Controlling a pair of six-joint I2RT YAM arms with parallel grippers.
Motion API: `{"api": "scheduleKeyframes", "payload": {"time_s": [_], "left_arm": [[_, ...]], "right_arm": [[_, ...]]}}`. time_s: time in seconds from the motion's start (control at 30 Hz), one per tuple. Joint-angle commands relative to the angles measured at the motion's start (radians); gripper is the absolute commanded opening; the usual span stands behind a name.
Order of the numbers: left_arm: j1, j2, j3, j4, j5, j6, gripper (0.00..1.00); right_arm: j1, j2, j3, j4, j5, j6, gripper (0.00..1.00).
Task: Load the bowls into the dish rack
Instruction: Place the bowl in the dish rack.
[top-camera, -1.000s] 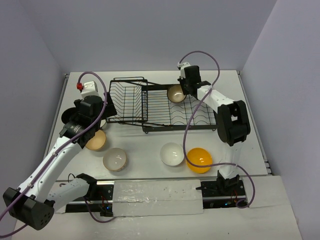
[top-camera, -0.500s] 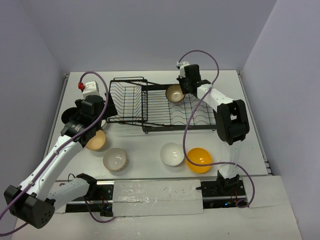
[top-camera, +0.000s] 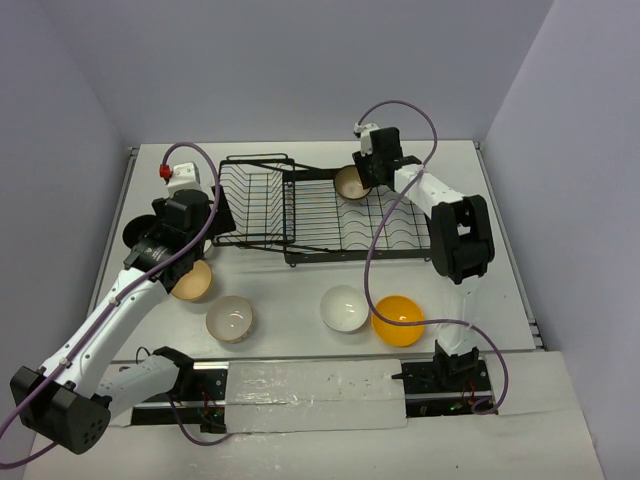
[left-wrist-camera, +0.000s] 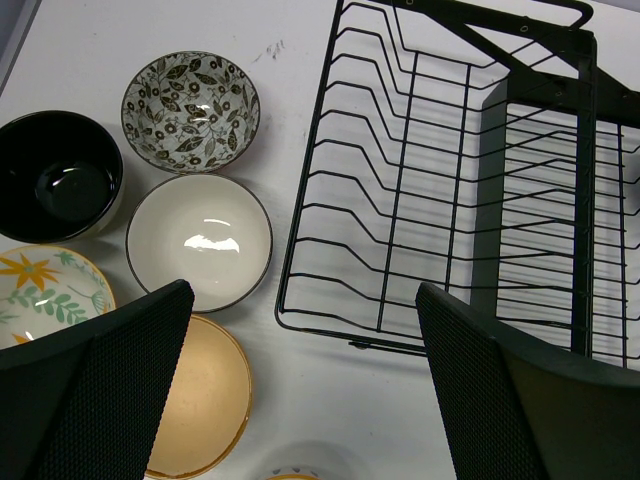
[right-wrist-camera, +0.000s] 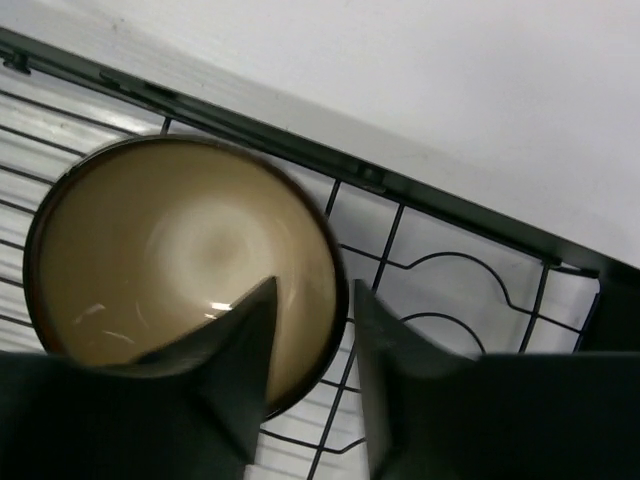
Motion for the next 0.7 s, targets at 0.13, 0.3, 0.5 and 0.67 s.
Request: {"api": "scheduleKeyframes", "payload": {"time_s": [0.13, 0.3, 0.5, 0.67], "left_arm": [[-0.003, -0.002, 0.003, 0.018, -0.008, 0.016, 0.99], [-0.003, -0.005, 0.003, 0.018, -0.005, 0.016, 0.99], [-0.003, -0.005, 0.003, 0.019, -0.007, 0.016, 0.99], [-0.003, -0.007, 0.003, 0.019, -0.007, 0.018, 0.99]], "right_arm": [[-0.014, -0.006, 0.046, -0.043, -0.003, -0.001, 0.53], [-0.023, -0.028, 0.043, -0.043, 0.013, 0.001, 0.57], [-0.029, -0.058, 0.073, -0.074, 0.059, 0.018, 0.57], [-0.031, -0.034, 0.173, -0.202, 0.063, 0.09, 0.56]]}}
